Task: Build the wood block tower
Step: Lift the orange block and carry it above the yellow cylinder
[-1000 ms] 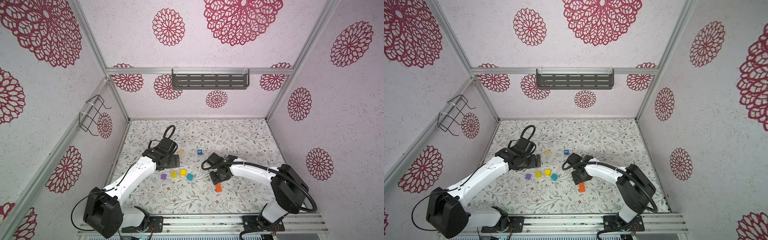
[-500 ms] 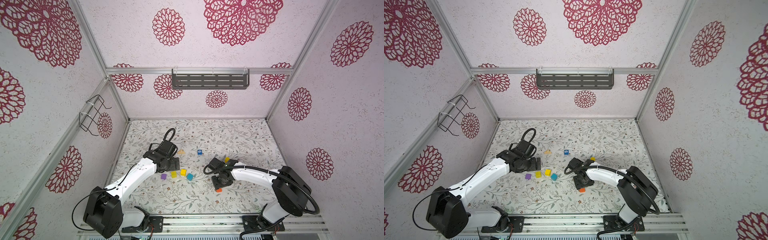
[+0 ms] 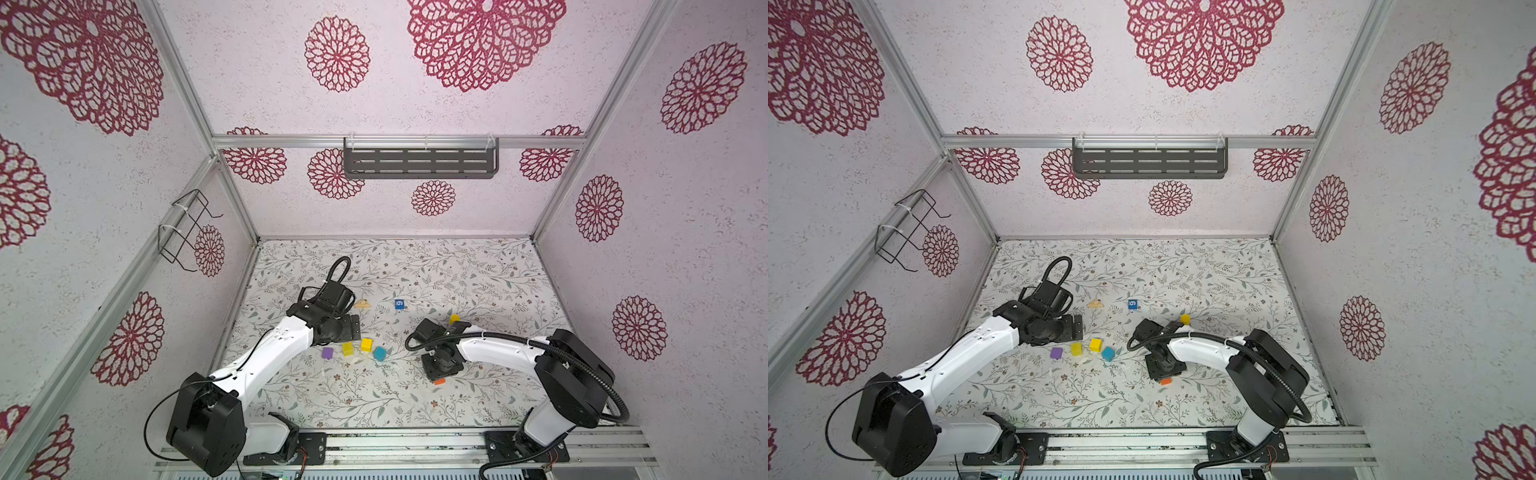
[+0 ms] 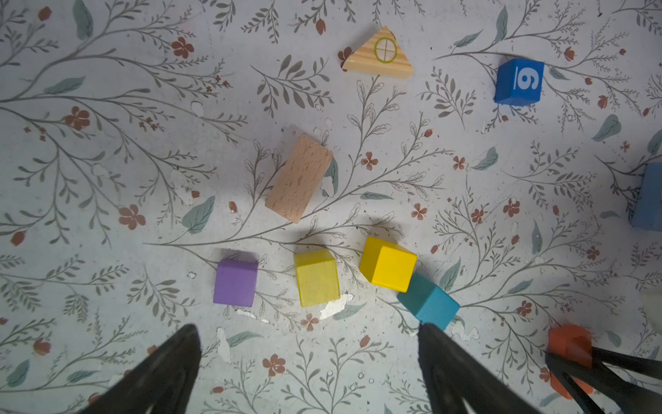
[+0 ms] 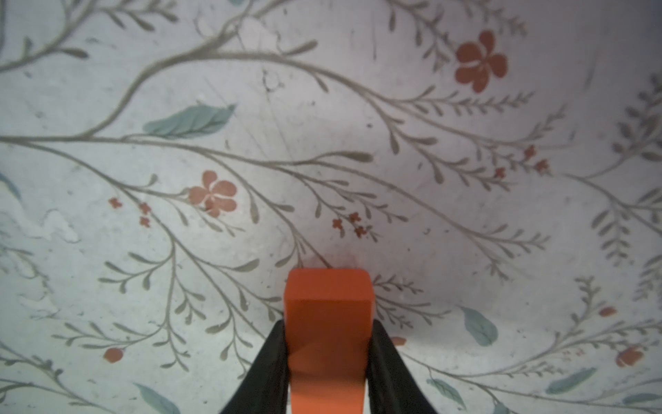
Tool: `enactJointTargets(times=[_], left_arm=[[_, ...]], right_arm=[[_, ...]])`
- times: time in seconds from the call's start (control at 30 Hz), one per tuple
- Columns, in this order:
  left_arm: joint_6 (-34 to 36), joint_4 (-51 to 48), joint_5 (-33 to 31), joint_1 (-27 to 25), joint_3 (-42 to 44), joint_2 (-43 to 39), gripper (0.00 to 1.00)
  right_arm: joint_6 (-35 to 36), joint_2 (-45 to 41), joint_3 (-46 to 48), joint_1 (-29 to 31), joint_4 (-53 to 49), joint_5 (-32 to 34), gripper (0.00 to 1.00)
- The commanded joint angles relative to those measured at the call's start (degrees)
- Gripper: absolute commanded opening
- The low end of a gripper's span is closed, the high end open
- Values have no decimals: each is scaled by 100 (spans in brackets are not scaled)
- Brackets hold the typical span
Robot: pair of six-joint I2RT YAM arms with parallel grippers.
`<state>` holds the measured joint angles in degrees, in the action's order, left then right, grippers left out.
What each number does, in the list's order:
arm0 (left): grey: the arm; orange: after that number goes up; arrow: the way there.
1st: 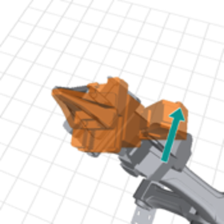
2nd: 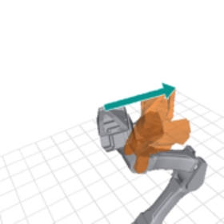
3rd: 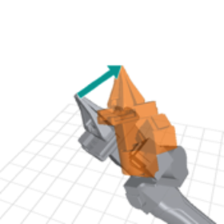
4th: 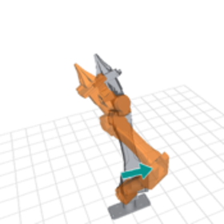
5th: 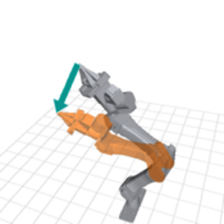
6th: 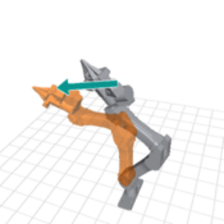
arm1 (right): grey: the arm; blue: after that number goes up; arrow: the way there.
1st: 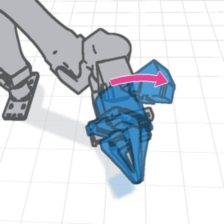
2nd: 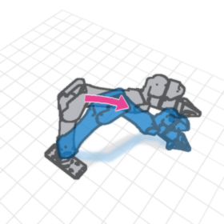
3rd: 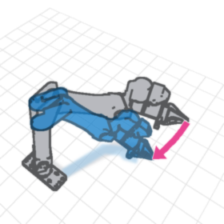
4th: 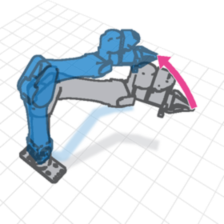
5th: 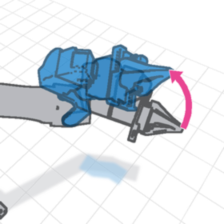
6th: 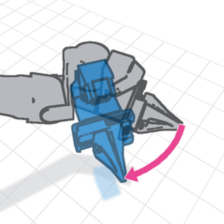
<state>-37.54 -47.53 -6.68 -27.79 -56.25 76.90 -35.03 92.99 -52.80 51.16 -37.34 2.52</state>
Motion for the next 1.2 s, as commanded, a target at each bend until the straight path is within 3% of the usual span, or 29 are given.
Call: enactJointTargets(times=[0.0,0.33,0.9,1.17], left_arm=[[-59,33,2,29,-50,-79,97],[166,-218,31,31,-540,199,97],[109,11,82,16,-1019,463,97],[135,40,43,-81,-1333,665,97]], right_arm=[[-134,-87,-76,12,-164,29,29],[69,-152,-802,-306,-820,319,28],[168,-451,-1313,-1936,-1016,184,27],[255,-141,-1901,-2370,-1106,235,27]])
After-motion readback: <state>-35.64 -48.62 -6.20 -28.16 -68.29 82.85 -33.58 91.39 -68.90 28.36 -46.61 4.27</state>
